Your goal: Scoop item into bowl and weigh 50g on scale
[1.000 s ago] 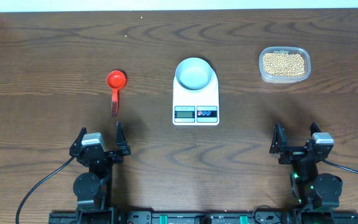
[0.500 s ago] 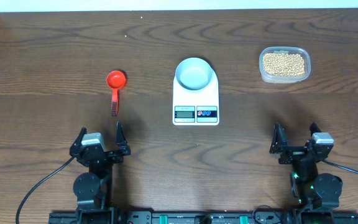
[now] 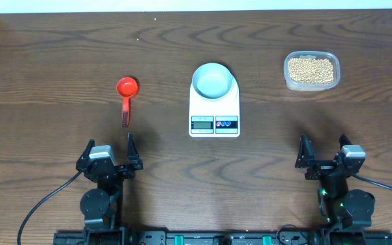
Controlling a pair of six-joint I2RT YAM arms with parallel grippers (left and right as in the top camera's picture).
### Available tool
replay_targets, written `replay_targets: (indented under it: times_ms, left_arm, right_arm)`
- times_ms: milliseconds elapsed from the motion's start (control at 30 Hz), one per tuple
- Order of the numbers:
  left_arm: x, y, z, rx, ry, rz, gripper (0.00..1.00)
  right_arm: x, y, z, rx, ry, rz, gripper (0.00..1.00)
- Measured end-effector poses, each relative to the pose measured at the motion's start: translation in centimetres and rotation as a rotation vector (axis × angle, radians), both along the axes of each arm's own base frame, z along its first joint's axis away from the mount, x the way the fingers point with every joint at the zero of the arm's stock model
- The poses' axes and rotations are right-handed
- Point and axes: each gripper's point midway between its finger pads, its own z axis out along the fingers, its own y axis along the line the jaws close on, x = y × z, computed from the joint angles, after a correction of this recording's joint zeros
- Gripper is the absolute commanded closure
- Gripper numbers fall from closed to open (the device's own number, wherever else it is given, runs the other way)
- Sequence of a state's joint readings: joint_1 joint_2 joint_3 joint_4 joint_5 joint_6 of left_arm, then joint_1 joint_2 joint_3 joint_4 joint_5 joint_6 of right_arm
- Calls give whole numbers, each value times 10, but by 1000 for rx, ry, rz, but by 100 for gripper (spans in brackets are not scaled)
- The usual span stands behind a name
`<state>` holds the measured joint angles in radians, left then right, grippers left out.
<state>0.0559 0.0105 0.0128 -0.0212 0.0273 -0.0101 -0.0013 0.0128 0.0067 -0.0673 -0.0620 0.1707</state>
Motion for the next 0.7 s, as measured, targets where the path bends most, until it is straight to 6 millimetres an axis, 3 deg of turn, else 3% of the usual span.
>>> replay_targets:
  times_ms: [700]
  left_arm:
    - [-3, 1, 4, -1, 19, 4, 2]
  right_arm:
    - [0, 0, 0, 0, 0, 0, 1]
